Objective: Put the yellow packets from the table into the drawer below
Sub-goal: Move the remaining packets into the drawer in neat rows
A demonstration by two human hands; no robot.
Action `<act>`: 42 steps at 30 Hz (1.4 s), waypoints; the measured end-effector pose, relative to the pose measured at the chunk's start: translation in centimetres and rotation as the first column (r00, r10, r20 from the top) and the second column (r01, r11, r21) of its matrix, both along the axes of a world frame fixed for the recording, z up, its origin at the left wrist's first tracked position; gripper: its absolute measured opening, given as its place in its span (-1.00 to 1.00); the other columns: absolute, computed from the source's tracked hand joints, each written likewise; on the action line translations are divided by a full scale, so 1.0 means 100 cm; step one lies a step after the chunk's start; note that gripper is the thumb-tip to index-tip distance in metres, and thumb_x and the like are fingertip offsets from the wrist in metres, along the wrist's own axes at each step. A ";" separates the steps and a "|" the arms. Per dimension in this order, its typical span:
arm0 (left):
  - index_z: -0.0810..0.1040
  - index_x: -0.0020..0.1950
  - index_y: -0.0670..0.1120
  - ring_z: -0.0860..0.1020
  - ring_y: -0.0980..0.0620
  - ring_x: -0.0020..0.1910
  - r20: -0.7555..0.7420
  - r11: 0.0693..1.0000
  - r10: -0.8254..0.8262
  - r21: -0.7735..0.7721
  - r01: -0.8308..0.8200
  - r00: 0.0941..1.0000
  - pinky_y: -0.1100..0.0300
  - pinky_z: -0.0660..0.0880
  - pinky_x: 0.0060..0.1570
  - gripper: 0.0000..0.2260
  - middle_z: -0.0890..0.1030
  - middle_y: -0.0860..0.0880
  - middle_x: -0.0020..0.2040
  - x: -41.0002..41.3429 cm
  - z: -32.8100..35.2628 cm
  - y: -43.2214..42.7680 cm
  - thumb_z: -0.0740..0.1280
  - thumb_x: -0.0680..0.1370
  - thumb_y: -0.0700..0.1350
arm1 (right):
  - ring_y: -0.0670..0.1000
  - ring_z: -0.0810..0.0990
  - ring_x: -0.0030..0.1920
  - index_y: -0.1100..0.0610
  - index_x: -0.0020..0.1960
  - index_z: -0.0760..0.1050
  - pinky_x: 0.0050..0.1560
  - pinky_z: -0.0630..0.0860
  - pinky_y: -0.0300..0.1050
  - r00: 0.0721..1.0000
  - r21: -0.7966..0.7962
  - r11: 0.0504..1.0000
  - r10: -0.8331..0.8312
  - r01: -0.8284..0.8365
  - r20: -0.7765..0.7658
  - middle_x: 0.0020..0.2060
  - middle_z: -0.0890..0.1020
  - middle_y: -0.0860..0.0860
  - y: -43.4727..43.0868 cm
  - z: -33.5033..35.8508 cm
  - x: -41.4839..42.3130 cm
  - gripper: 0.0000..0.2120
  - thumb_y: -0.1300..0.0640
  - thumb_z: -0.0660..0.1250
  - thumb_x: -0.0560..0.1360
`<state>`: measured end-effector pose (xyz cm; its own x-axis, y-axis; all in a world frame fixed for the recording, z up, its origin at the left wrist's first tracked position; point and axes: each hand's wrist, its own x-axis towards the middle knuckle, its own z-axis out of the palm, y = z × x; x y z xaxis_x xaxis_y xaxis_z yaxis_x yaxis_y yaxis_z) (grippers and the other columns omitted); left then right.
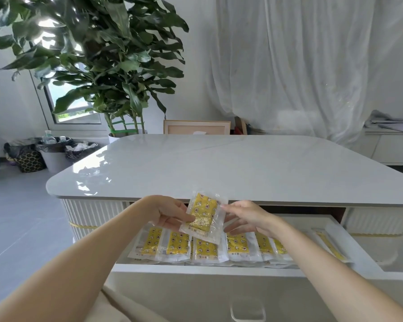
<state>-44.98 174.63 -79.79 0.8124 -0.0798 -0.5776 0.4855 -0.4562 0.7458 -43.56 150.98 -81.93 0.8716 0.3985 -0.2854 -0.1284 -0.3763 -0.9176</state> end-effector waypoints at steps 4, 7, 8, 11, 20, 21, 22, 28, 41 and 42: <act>0.43 -0.30 -0.11 0.60 0.10 -0.45 -0.041 0.994 -0.070 0.084 0.073 0.997 0.15 0.62 -0.12 -0.76 0.60 -0.02 -0.28 -0.004 -0.006 -0.012 0.48 0.44 -0.16 | -0.02 0.67 -0.29 0.26 0.03 0.57 -0.12 0.65 -0.12 0.998 0.035 0.999 -0.033 0.035 -0.057 -0.22 0.67 0.07 -0.004 -0.013 0.005 -0.80 0.17 0.44 0.47; 0.56 0.01 -0.17 0.66 0.06 -0.25 -0.112 0.977 -0.137 0.146 0.153 0.984 0.12 0.60 -0.02 -0.82 0.61 -0.02 -0.20 -0.011 -0.010 -0.024 0.43 0.49 -0.11 | 0.00 0.68 -0.27 0.25 -0.01 0.60 -0.15 0.66 -0.12 0.990 -0.078 0.997 -0.020 0.009 -0.141 -0.12 0.70 0.16 -0.008 -0.024 0.011 -0.85 0.21 0.44 0.46; 0.53 0.18 -0.21 0.67 0.03 -0.13 -0.127 0.969 -0.149 0.181 0.171 0.981 0.13 0.59 0.00 -0.70 0.61 -0.02 -0.12 -0.011 -0.013 -0.026 0.40 0.51 -0.10 | 0.02 0.68 -0.23 0.27 0.03 0.60 -0.13 0.66 -0.10 0.987 -0.123 0.992 -0.022 0.002 -0.159 -0.05 0.70 0.19 -0.007 -0.028 0.013 -0.82 0.21 0.44 0.47; 0.45 0.32 -0.25 0.62 -0.05 0.15 -0.160 0.942 -0.160 0.270 0.199 0.974 0.18 0.58 -0.01 -0.63 0.62 -0.03 0.02 -0.011 -0.019 -0.031 0.34 0.56 -0.12 | 0.07 0.68 -0.17 0.33 0.15 0.56 -0.12 0.66 -0.07 0.986 -0.207 0.978 -0.054 0.020 -0.159 0.04 0.67 0.23 0.005 -0.040 0.017 -0.75 0.26 0.39 0.50; 0.33 0.39 -0.23 0.66 0.02 -0.15 0.021 0.872 -0.086 0.485 0.065 0.996 0.20 0.59 -0.18 -0.58 0.53 -0.18 0.28 0.004 -0.053 -0.013 0.33 0.55 -0.26 | 0.01 0.66 -0.22 0.31 0.23 0.46 -0.39 0.61 -0.21 0.995 -0.300 0.953 -0.064 0.038 -0.076 0.02 0.63 0.15 0.060 -0.053 0.036 -0.68 0.35 0.37 0.48; 0.32 0.40 -0.23 0.65 0.02 -0.15 0.037 0.868 -0.094 0.493 0.063 0.995 0.21 0.58 -0.17 -0.56 0.55 -0.18 0.25 0.005 -0.056 -0.012 0.32 0.55 -0.27 | -0.02 0.64 -0.27 0.30 0.24 0.45 -0.47 0.57 -0.24 0.995 -0.325 0.944 -0.072 0.047 -0.064 0.02 0.62 0.14 0.063 -0.056 0.038 -0.67 0.34 0.36 0.49; 0.31 0.41 -0.22 0.66 0.01 -0.10 0.050 0.865 -0.104 0.498 0.066 0.993 0.21 0.57 -0.15 -0.55 0.56 -0.18 0.23 0.005 -0.058 -0.013 0.32 0.54 -0.28 | -0.03 0.62 -0.30 0.30 0.26 0.43 -0.50 0.54 -0.25 0.995 -0.342 0.938 -0.083 0.059 -0.056 0.03 0.60 0.14 0.065 -0.060 0.040 -0.66 0.34 0.35 0.50; 0.26 0.44 -0.19 0.61 -0.05 0.10 0.022 0.842 -0.163 0.524 0.128 0.986 0.15 0.56 0.08 -0.52 0.55 -0.18 0.24 0.005 -0.062 -0.017 0.31 0.55 -0.28 | -0.03 0.61 -0.23 0.33 0.23 0.46 -0.27 0.62 -0.21 0.993 -0.333 0.942 -0.083 0.050 -0.087 -0.08 0.60 0.10 0.072 -0.066 0.043 -0.73 0.36 0.28 0.54; -0.06 0.57 0.03 0.00 -0.12 0.55 -0.164 0.353 -0.641 0.804 0.478 0.750 -0.11 0.09 0.48 -0.32 -0.08 -0.02 0.58 -0.002 -0.071 -0.021 0.22 0.57 0.14 | 0.07 0.55 0.13 -0.03 0.49 0.27 -0.11 0.46 -0.21 0.855 -0.751 0.607 0.506 -0.259 0.114 0.43 0.39 0.00 0.053 -0.061 0.022 -0.36 0.38 0.16 0.48; -0.08 0.57 0.03 -0.01 -0.14 0.55 -0.187 0.325 -0.649 0.809 0.490 0.738 -0.13 0.08 0.48 -0.31 -0.10 -0.02 0.58 -0.003 -0.071 -0.022 0.21 0.57 0.15 | 0.06 0.53 0.17 -0.03 0.50 0.25 -0.04 0.48 -0.18 0.844 -0.778 0.564 0.529 -0.275 0.085 0.44 0.37 -0.01 0.054 -0.065 0.022 -0.35 0.38 0.14 0.48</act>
